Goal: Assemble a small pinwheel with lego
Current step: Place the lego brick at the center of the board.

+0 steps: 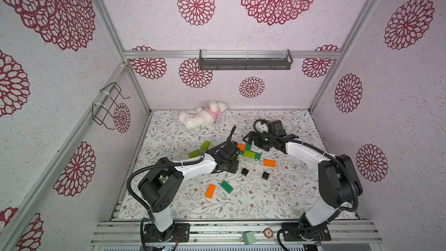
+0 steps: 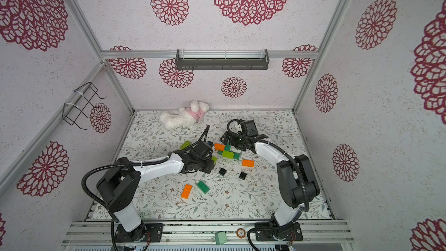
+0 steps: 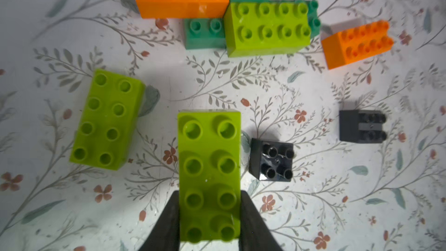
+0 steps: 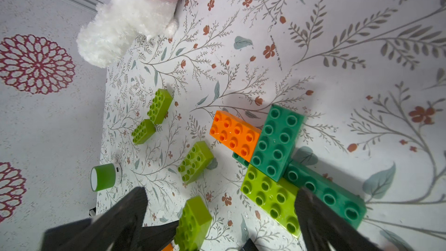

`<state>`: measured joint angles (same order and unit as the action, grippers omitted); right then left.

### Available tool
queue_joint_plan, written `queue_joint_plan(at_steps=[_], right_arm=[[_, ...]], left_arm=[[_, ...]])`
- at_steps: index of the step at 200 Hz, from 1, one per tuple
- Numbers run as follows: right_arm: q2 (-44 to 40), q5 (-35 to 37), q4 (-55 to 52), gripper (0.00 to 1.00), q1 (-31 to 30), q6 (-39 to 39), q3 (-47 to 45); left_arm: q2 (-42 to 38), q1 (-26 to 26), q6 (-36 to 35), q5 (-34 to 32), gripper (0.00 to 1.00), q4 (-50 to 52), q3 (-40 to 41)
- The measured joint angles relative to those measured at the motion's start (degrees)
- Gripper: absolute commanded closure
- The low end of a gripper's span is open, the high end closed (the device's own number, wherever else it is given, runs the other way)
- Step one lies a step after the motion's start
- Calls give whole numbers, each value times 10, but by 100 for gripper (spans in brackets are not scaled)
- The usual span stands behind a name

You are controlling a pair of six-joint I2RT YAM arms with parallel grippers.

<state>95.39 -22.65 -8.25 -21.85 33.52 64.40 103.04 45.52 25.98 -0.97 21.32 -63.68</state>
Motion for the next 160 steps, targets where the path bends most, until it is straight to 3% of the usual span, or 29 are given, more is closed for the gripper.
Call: queue_joint_plan(at_steps=[57, 125, 160], right_arm=[[-48, 1, -9, 1, 2, -10, -38], [-51, 1, -17, 1, 4, -15, -47], [-51, 1, -19, 1, 4, -16, -47]], left_arm=[[54, -1, -33, -16, 73, 14, -23], [59, -1, -37, -23, 46, -2, -16], [42, 0, -37, -27, 46, -33, 16]])
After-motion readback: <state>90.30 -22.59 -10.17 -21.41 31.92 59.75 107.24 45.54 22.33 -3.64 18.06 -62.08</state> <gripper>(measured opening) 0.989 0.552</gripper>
